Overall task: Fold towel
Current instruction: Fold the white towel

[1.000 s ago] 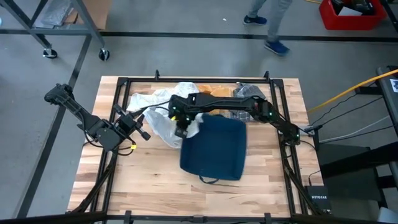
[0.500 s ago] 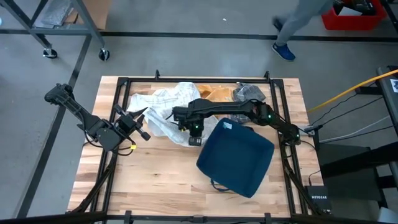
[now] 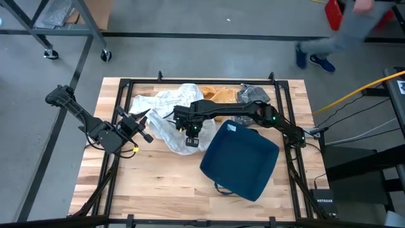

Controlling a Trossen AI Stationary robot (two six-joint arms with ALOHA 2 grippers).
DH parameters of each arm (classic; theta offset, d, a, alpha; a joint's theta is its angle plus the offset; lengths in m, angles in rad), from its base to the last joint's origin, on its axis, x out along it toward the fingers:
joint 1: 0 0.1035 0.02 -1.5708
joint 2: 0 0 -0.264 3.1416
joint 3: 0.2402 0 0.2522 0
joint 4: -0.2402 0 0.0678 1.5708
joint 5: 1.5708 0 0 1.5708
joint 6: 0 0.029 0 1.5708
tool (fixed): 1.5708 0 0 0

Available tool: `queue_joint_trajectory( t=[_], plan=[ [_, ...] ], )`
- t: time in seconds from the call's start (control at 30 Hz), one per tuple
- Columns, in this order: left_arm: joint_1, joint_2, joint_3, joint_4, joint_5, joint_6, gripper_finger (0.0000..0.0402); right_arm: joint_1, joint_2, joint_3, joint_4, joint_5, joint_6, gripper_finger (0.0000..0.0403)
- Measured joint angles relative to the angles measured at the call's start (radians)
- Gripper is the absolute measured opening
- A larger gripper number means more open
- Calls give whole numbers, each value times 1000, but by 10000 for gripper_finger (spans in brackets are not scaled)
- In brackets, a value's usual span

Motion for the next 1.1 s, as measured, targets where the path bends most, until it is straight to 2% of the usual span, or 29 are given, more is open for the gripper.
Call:
queue_joint_trajectory(
  t=[0.4, 0.6, 0.87, 1.1],
  plan=[
    [0, -36, 0, -1, 0, -45, 0, -13, 0, 0, 91, -27, 3, 1],
    [0, -150, 0, 0, 0, -7, 0, -48, 0, 0, 258, -130, 73, 1],
    [0, -325, 0, 4, 1, 153, 0, -103, 0, 1, 532, -272, 201, 1],
    [0, -468, 0, 147, 6, 280, 0, -175, 0, 161, 662, -285, 295, 1]
  ],
)
